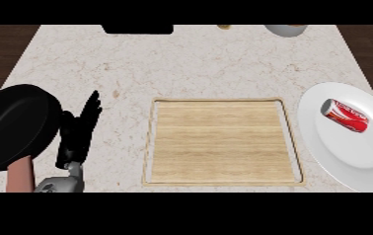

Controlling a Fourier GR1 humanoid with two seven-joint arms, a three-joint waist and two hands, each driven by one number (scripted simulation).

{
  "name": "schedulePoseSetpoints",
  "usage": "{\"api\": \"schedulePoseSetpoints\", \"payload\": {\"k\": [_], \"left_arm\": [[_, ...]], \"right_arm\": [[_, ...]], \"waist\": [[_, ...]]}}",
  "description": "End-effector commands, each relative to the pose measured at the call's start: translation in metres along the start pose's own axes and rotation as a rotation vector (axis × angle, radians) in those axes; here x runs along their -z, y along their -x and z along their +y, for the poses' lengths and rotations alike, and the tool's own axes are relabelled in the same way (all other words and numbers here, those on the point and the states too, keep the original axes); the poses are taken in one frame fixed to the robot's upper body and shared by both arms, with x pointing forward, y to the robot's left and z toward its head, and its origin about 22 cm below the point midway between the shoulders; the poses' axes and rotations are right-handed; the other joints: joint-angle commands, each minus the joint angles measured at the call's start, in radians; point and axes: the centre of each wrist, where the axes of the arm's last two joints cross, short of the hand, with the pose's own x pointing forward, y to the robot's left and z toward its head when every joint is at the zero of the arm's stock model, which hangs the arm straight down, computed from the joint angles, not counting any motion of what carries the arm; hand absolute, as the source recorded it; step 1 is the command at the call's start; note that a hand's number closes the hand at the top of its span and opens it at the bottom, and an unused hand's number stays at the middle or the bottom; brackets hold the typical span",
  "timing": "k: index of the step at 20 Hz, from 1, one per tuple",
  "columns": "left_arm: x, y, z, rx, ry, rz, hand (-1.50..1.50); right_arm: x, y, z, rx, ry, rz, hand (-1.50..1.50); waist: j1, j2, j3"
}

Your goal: Pick the can from the tray and place it in the plate

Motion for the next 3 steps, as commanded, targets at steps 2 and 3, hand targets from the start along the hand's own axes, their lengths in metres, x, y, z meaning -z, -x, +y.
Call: {"api": "schedulePoseSetpoints", "payload": {"k": [2,3], "left_arm": [[-0.015,-0.005,-0.004,-0.014,-0.002,-0.017,0.00],[-0.003,-0.016,-0.006,-0.001,0.002,-0.028,0.00]], "right_arm": [[0.005,-0.008,-0.025,-0.026,0.024,0.027,-1.50],[-0.008,0.006,-0.001,-0.040,0.028,0.022,-1.50]], "waist": [[0.004,-0.001,0.000],[0.002,0.000,0.001]]}}
